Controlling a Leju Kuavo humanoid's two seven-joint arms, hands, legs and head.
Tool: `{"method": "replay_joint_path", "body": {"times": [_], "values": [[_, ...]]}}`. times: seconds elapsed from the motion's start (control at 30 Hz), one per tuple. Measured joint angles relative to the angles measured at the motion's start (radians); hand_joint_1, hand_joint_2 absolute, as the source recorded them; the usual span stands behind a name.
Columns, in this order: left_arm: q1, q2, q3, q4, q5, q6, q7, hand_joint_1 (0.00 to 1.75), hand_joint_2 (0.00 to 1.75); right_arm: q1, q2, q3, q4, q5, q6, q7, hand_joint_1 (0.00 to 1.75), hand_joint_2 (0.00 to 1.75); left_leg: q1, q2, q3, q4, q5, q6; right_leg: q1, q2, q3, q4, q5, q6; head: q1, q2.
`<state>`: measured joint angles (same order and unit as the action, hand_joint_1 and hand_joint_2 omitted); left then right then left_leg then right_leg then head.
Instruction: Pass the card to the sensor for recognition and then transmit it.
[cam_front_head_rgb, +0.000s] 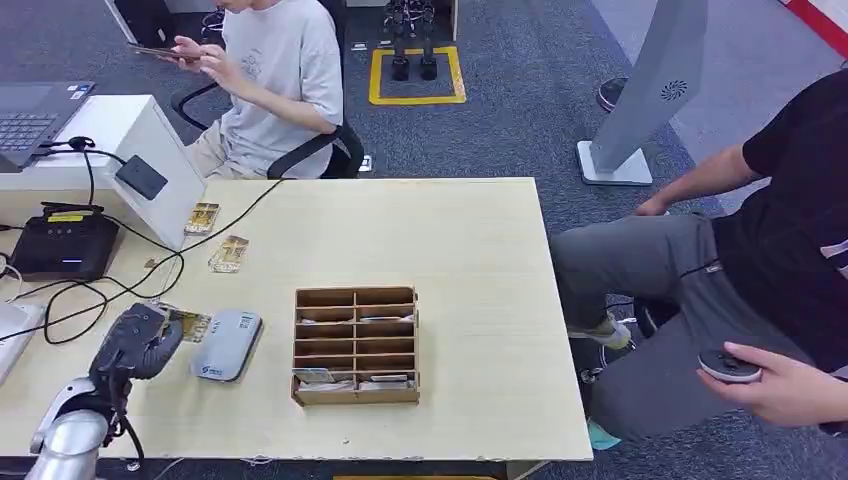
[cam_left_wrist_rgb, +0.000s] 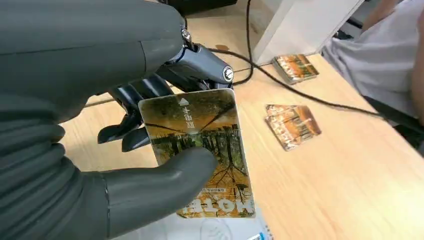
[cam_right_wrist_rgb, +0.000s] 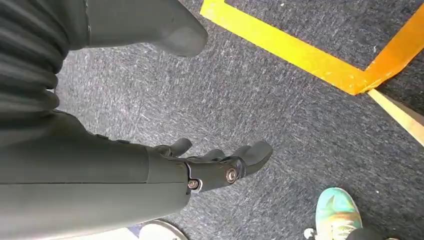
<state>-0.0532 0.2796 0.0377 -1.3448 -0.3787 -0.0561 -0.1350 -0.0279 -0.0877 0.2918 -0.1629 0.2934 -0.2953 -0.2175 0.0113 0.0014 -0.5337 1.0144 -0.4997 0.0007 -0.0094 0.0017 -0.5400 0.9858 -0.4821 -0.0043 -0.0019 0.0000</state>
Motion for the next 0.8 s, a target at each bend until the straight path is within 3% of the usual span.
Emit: {"method": "replay_joint_path", "body": {"times": [0.63, 0.8], "values": [[-0.013, -0.077, -0.042, 0.094, -0.054, 0.042, 0.013, 1.75, 1.75, -0.001, 0.006, 0.0, 0.0, 0.015, 0.001, 0.004, 0.0, 1.75, 0.0, 0.0, 0.0, 0.0, 0.0, 0.0, 0.0, 0.0, 0.0, 0.0, 0.0, 0.0, 0.0, 0.0], [-0.02, -0.096, -0.05, 0.121, -0.174, 0.12, 0.045, 1.75, 1.75, -0.001, 0.006, 0.0, 0.0, 0.016, 0.002, 0.004, 0.0, 1.75, 0.0, 0.0, 0.0, 0.0, 0.0, 0.0, 0.0, 0.0, 0.0, 0.0, 0.0, 0.0, 0.0, 0.0]]}}
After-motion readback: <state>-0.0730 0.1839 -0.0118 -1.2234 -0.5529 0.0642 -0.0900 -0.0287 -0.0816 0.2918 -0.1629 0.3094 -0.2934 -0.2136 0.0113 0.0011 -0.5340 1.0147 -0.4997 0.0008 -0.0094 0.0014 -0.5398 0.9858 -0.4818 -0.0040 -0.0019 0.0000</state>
